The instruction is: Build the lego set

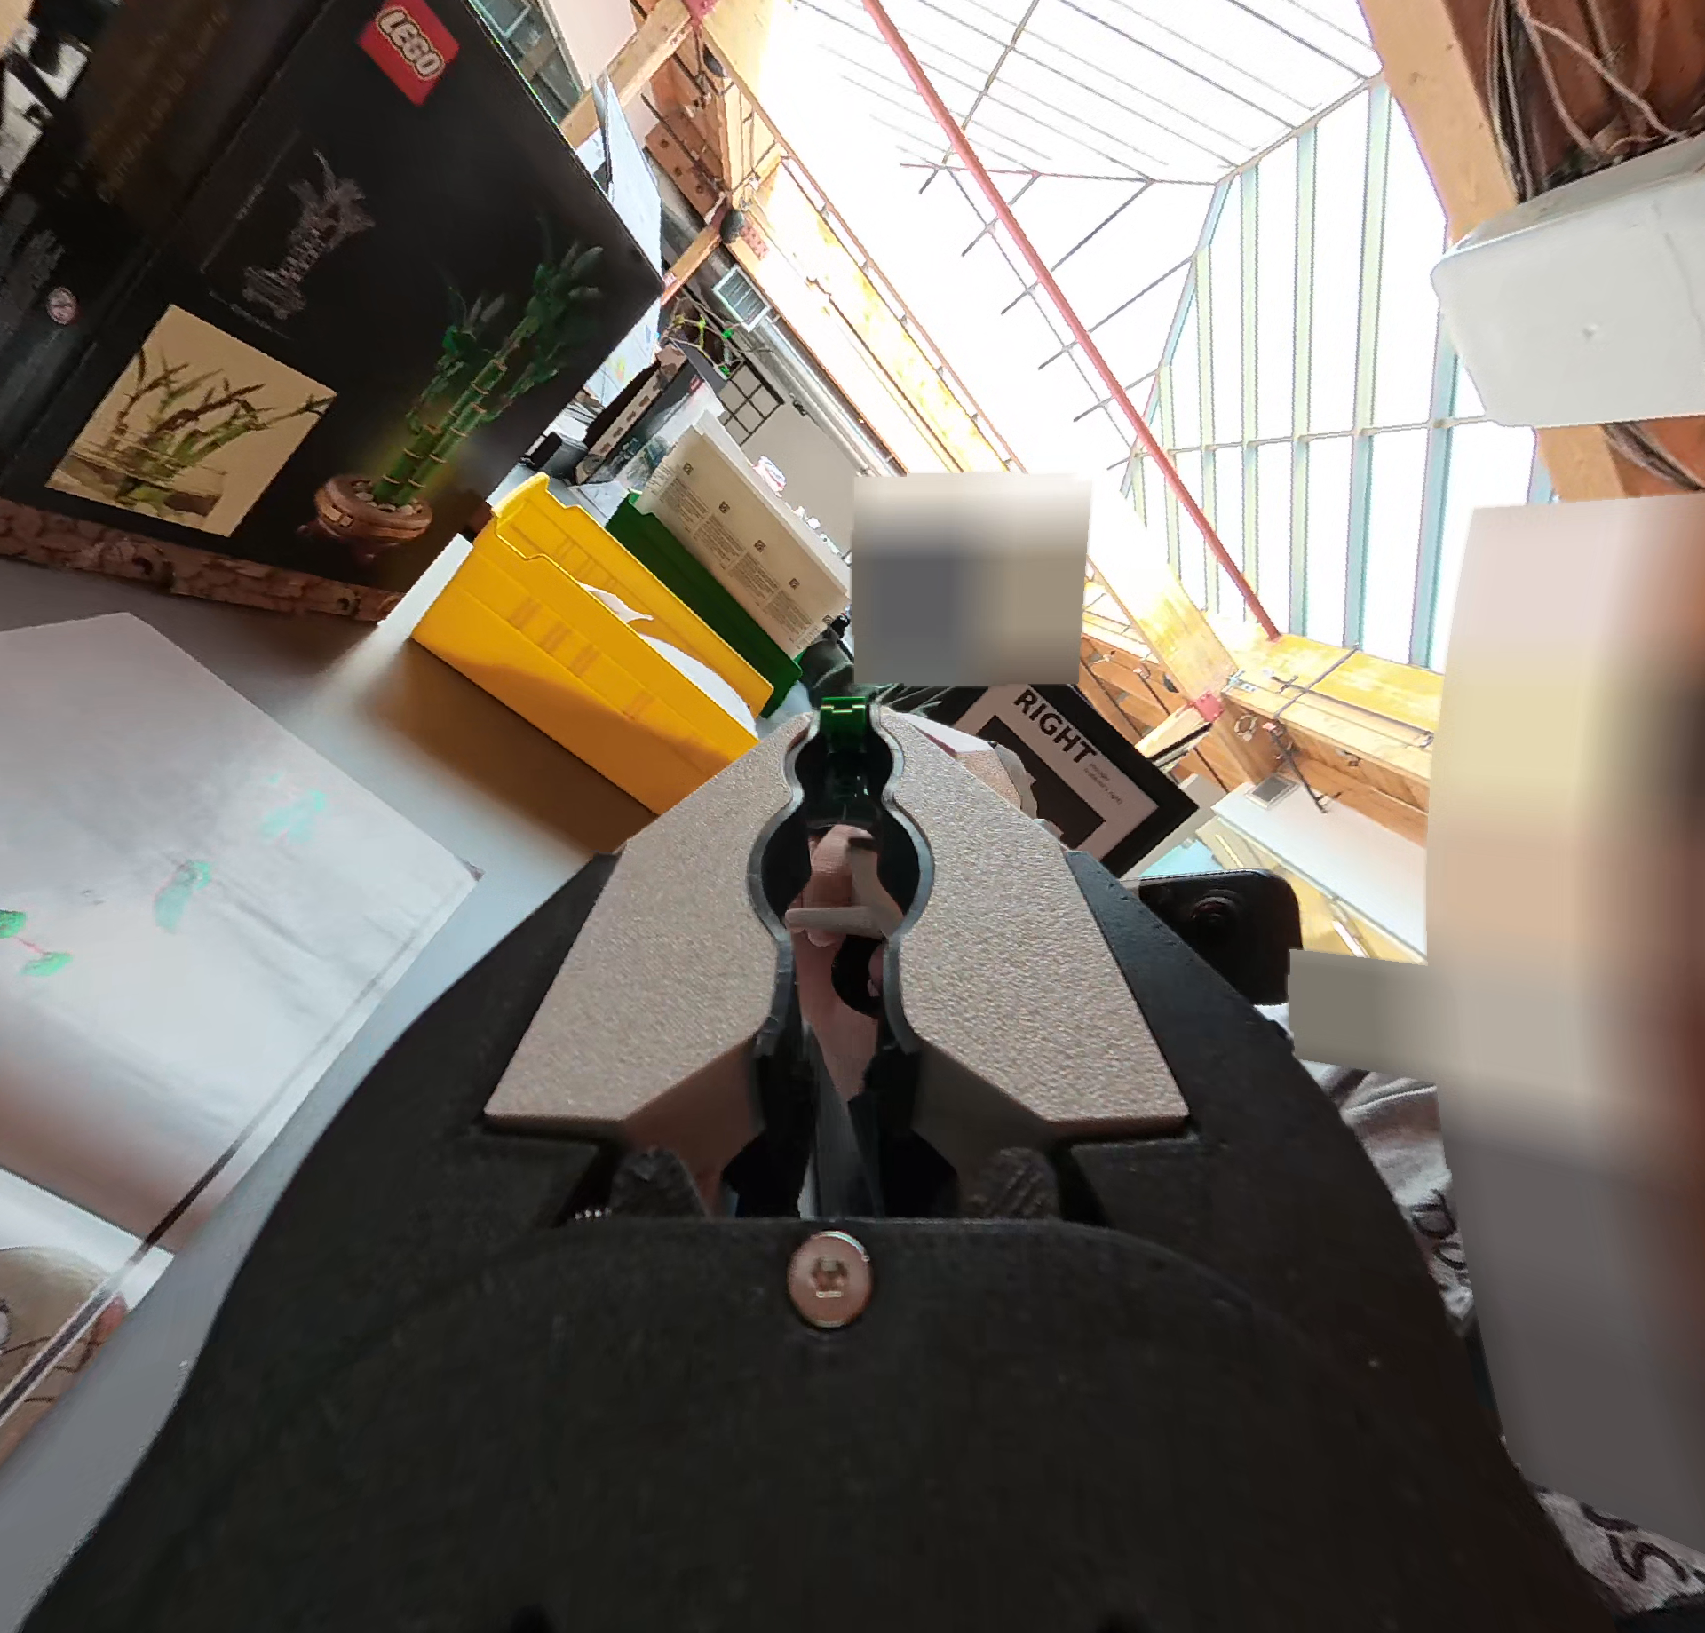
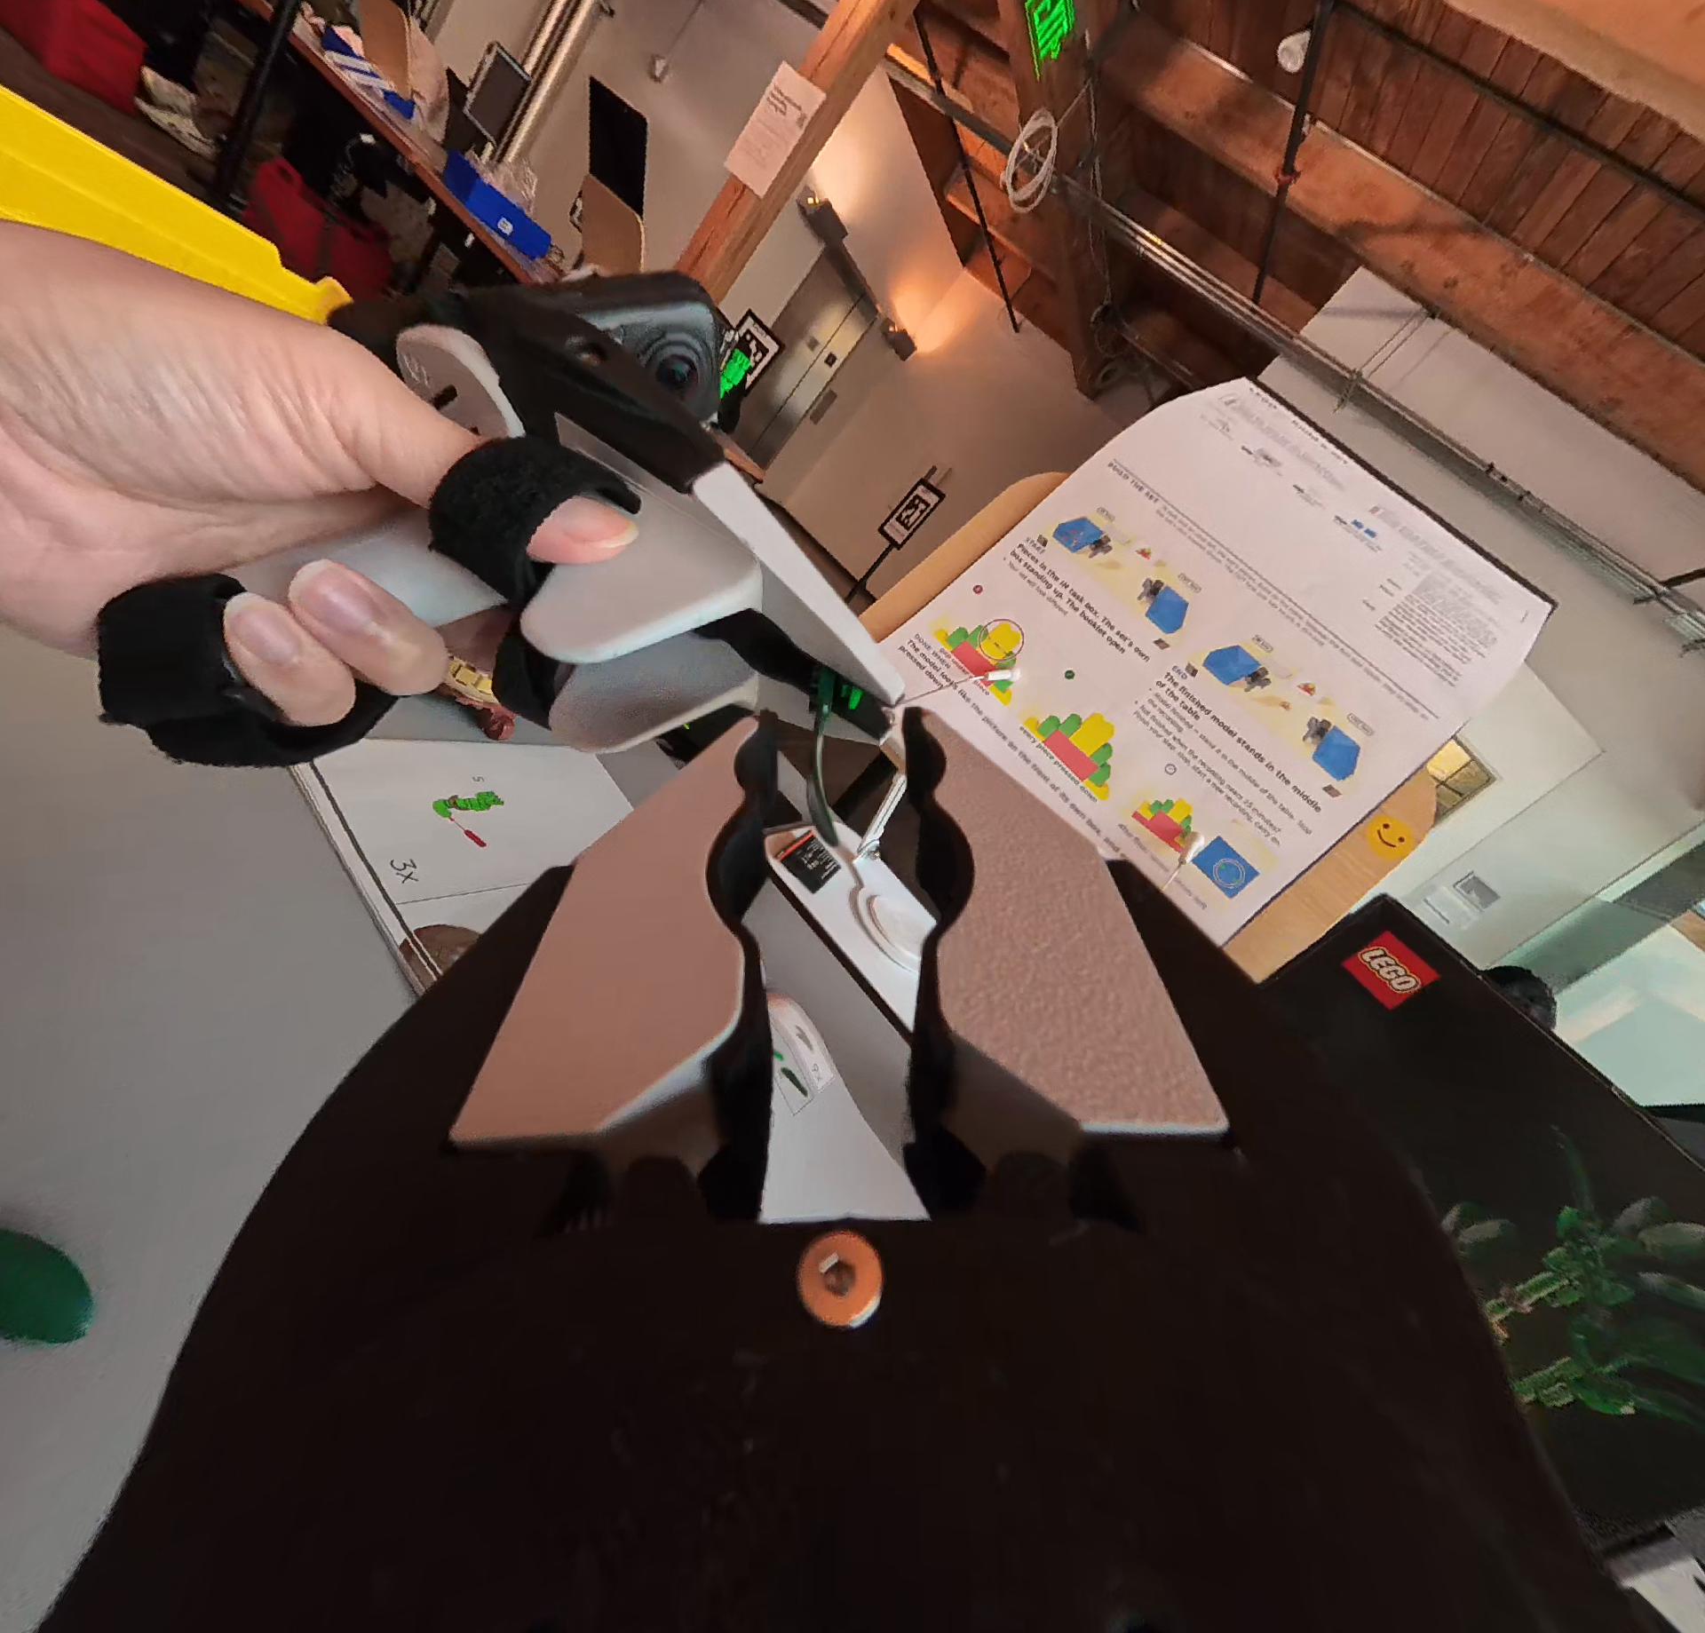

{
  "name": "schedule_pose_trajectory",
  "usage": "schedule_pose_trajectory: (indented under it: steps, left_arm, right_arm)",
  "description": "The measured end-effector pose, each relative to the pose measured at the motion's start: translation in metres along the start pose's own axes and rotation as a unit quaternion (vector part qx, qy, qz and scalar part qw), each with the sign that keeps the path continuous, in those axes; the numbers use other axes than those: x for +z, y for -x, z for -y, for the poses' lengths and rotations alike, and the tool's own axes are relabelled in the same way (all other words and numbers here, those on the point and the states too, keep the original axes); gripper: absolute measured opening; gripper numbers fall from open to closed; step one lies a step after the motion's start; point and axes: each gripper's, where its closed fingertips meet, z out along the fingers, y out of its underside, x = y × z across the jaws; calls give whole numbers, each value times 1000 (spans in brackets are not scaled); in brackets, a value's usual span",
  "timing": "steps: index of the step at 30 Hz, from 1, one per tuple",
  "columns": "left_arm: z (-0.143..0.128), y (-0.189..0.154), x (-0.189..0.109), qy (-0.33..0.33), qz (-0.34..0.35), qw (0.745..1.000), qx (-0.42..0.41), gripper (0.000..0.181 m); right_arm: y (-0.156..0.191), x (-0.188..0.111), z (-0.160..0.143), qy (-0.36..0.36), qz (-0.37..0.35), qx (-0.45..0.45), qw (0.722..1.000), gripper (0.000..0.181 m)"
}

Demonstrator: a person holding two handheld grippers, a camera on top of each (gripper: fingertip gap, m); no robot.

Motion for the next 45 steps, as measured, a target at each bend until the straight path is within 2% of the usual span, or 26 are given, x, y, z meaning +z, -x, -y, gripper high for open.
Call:
schedule_pose_trajectory:
  steps: [1, 5, 13, 17, 22, 28, 45]
  left_arm:
    - [-1, -1, 1, 2, -7, 1000, -5, 5]
    - [-10, -5, 9, 24, -18, 1000, -3, 6]
    - [-25, -19, 20, 63, -50, 997, 11, 5]
    - [-28, -28, 22, 70, -76, 995, 6, 5]
    - [-32, -32, 22, 87, -81, 993, 20, 5]
    - [-38, -40, 22, 109, -102, 989, 11, 5]
    - [-41, -54, 24, 116, -136, 984, 4, 7]
  right_arm:
    - [-1, 0, 0, -2, -5, 0, 1000, 26]
    - [-2, -1, 0, -14, 4, 16, 1000, 32]
    - [-5, -9, 6, -62, 33, 68, 995, 19]
    - [-8, -15, 15, -86, 21, 41, 995, 17]
    - [-5, -17, 19, -101, 51, 42, 993, 17]
    - [-3, -23, 26, -119, 49, 4, 992, 15]
    - [-4, -28, 39, -149, 79, 51, 984, 11]
